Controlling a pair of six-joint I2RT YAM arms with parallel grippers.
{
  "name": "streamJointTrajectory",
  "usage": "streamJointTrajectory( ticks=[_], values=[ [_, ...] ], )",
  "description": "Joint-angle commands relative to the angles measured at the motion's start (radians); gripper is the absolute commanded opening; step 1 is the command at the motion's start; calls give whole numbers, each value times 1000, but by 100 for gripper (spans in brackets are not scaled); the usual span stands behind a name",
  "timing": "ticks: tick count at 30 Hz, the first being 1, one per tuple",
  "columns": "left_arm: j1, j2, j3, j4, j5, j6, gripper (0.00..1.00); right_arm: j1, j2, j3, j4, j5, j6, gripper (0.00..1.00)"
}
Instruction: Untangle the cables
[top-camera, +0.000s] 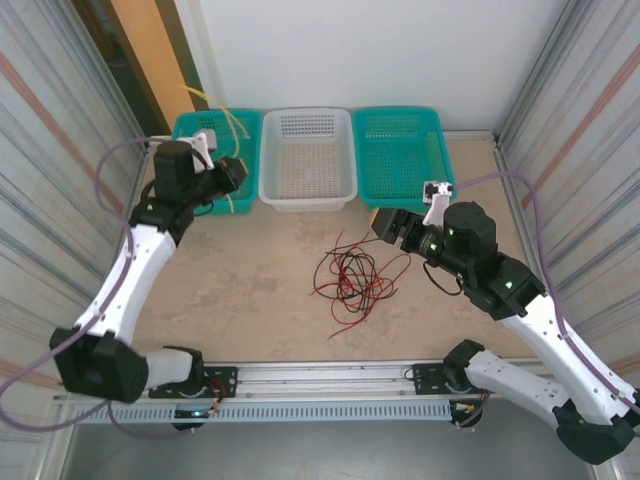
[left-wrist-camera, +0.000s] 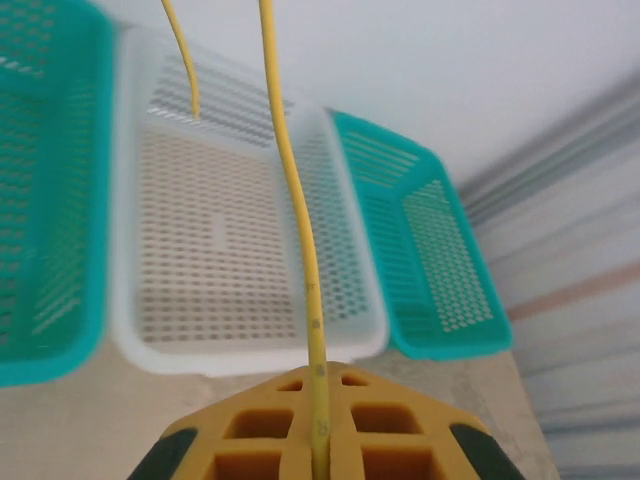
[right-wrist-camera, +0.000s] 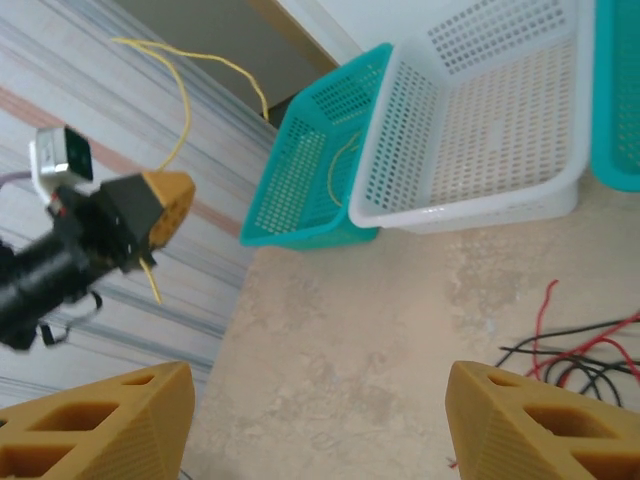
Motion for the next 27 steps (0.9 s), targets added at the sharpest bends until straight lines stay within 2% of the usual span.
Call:
streamJointTrajectory(
  ticks=[1,3,9,10,11,13,14,16,20,22,24,27],
  values=[
    [47,83,74,-154,62,63,0,6,-7,-17,-66,40,-34,66],
    [66,135,106,-187,23,93,0,5,-10,-28,-63,42,-31,66],
    [101,280,210,-233,2,145,0,5,-5,-53,-52,45,-23,66],
    [108,302,227,-240,-5,152,10,5,-5,-53,-57,48,-22,66],
    [115,320,247,-251,-20,153,25,6,-5,-56,-62,53,-23,66],
    [125,337,267,-260,-36,154,46,6,-2,-56,-84,69,-24,66],
    [125,336,271,-260,-48,154,54,6,2,-53,-103,78,-25,66],
    [125,322,269,-260,-50,152,60,6,14,-52,-131,93,-27,66],
    [113,234,218,-250,-56,119,63,8,49,-56,-181,119,-25,66],
    [87,172,167,-236,-48,98,61,10,79,-54,-218,143,-16,66],
    [34,103,109,-229,-26,105,57,10,113,-53,-251,162,-7,66],
    [-96,0,-21,-204,8,131,54,7,188,-55,-305,180,3,65]
  ],
)
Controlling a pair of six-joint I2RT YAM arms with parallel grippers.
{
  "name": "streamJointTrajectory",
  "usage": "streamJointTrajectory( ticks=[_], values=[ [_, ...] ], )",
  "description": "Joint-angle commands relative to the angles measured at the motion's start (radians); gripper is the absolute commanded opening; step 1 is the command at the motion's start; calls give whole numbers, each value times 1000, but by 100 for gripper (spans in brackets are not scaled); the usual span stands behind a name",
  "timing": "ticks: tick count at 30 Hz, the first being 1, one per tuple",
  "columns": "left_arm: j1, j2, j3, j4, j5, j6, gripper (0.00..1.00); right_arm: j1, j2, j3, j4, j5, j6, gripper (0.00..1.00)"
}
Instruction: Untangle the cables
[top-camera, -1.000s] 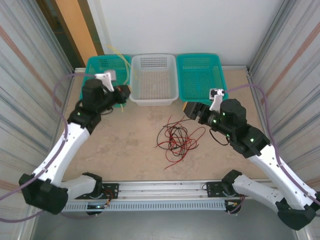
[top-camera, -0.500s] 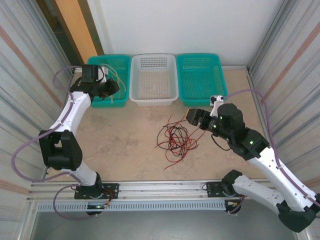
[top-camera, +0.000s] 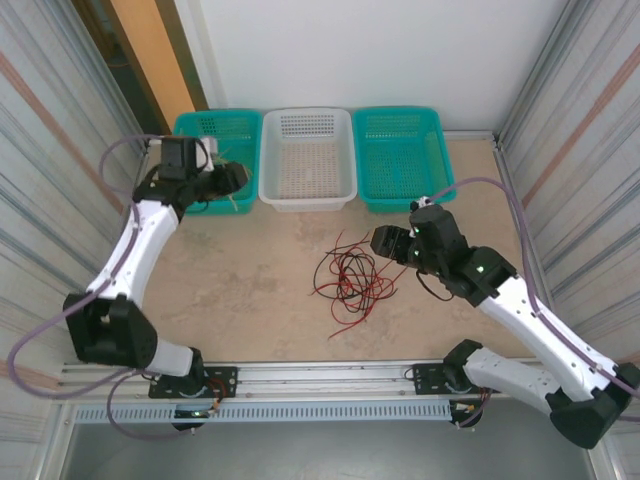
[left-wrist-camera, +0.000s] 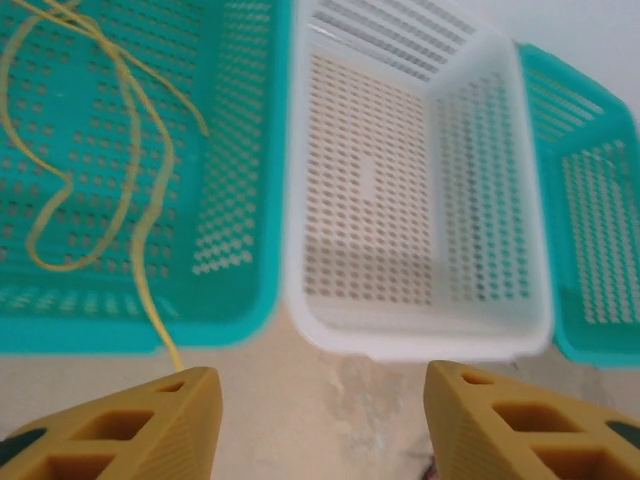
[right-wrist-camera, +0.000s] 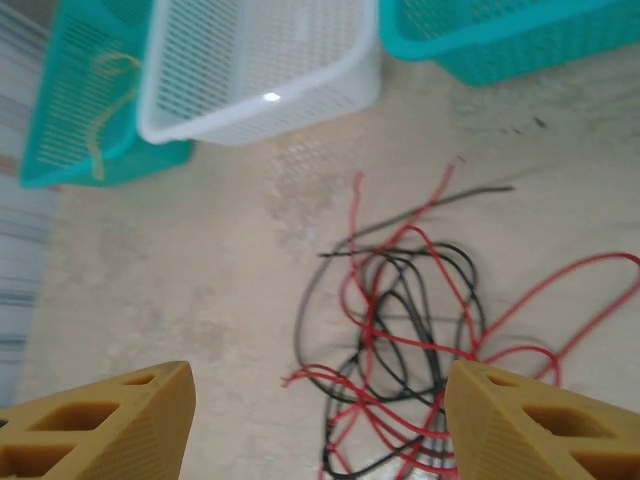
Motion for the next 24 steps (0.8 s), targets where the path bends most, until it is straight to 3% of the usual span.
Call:
streamJointTrajectory(
  ticks=[1,6,10,19,22,24],
  values=[
    [-142,-122,-133,23,62,22,54,4,79,-9,-106,57,11,64],
    [-351,-197,-339,49,83,-34,53,2,168,-84,-58,9,65,62],
    [-444,-196,-435,93,78,-102,48,14,261,-140,25,-38,118,61],
    [-468,-125,-430,148,105,-168,46,42,432,-145,130,-135,151,45],
    [-471,-110,-413,150,111,-166,46,90,496,-102,139,-128,143,22],
    [-471,-109,-405,147,101,-163,46,144,525,-45,132,-115,115,17]
  ],
)
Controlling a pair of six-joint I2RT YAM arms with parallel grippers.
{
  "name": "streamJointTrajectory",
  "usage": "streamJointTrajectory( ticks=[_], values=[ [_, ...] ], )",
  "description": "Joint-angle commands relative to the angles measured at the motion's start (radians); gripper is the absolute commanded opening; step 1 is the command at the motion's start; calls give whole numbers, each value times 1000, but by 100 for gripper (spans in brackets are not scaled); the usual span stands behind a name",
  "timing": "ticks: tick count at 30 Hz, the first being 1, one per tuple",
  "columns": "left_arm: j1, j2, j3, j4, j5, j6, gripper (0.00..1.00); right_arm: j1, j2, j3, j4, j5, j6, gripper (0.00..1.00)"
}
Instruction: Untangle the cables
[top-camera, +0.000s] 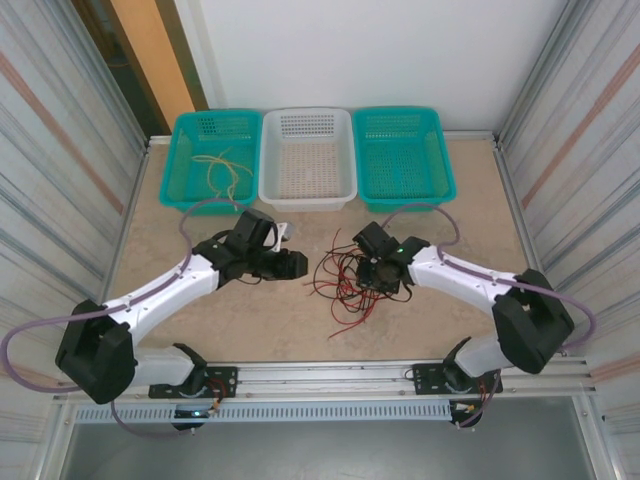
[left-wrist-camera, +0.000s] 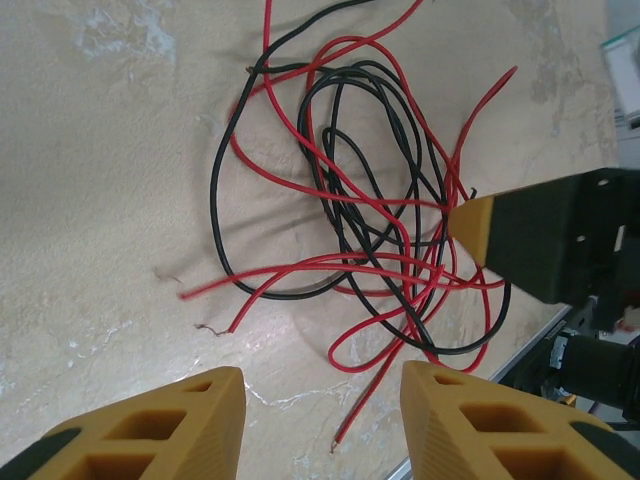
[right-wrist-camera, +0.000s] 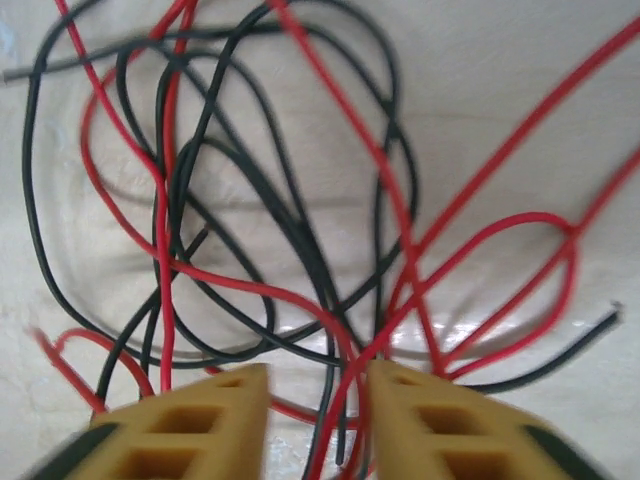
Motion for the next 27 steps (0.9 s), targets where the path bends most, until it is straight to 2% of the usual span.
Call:
streamJointTrajectory(
  ticks=[1,2,4,6,8,11,16,21,27],
  values=[
    [-6,1,41,17,5,-16,46,81,49,107,21,-21,-46,16],
    [-7,2,43,14,-1,-14,46,104,64,144,4,-25,-70,16],
    [-7,7,54,6,-13,-12,46,145,94,238,-103,51,-100,19],
    [-6,13,61,6,-14,-12,46,151,105,300,-203,138,-107,30],
    [-7,20,64,8,-14,-15,46,135,86,316,-245,192,-110,43],
    [-6,23,67,11,-11,-20,46,66,37,288,-249,204,-101,51],
    [-6,13,68,12,-10,-20,46,-100,-50,170,-187,176,-48,53],
    [-6,20,68,12,-2,-15,46,-240,-46,60,-49,69,-12,51],
    [-6,18,67,17,1,-9,47,-291,69,43,64,7,-7,45]
  ],
)
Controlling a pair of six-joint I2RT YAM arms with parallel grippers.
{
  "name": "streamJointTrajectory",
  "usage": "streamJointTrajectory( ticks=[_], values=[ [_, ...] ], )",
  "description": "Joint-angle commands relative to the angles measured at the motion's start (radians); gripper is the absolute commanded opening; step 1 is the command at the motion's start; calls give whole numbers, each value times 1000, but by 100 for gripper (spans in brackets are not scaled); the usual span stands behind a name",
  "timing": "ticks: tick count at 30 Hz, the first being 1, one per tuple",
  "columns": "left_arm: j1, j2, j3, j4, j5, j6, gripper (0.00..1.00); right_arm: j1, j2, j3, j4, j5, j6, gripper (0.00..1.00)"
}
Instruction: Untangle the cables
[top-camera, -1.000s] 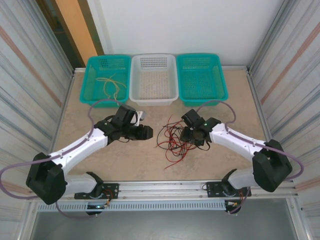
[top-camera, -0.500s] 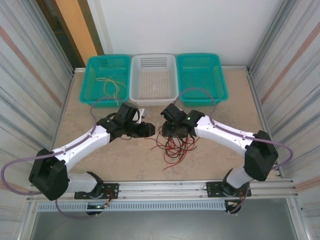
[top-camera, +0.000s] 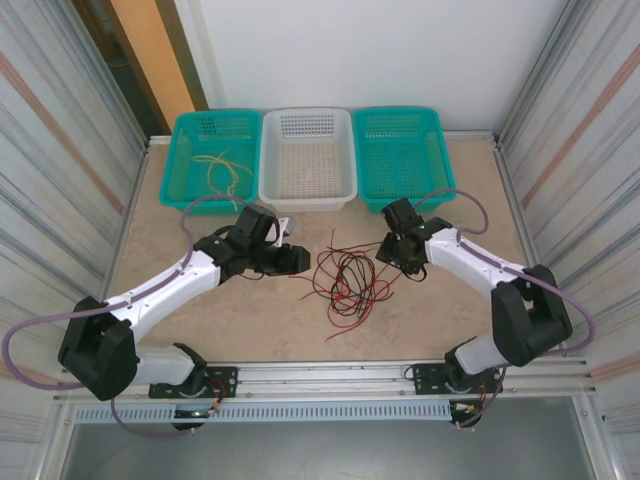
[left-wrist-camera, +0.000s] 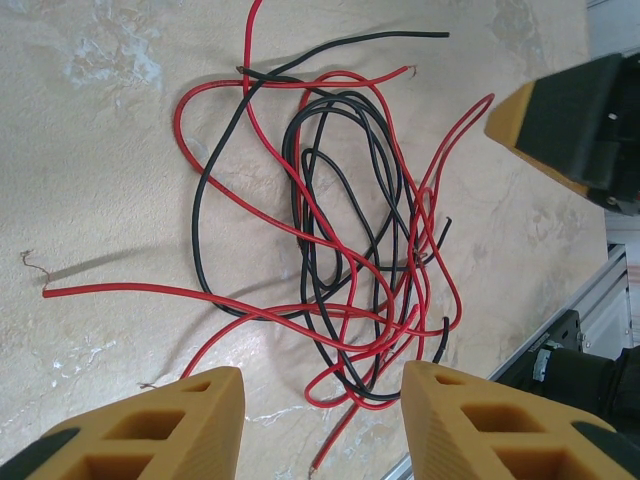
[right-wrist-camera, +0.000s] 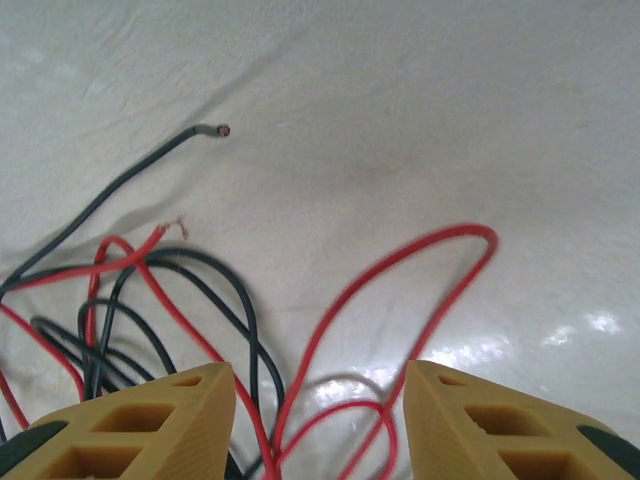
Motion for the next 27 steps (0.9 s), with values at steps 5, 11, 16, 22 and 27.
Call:
streamJointTrajectory(
  ticks=[5,11,16,22,27],
  values=[
    [-10,11,31,22,19,8,47,-9,135,8,145,-42,28,26],
    [-11,-1,45,17,8,14,49,23,124,15,115,0,15,10],
    [-19,23,50,49,32,-2,49,133,-19,57,41,117,-45,0],
    [-87,65,115,81,36,12,51,309,-163,149,-23,274,-109,0],
    [-121,68,146,145,44,17,49,390,-261,224,8,278,-170,0]
  ],
)
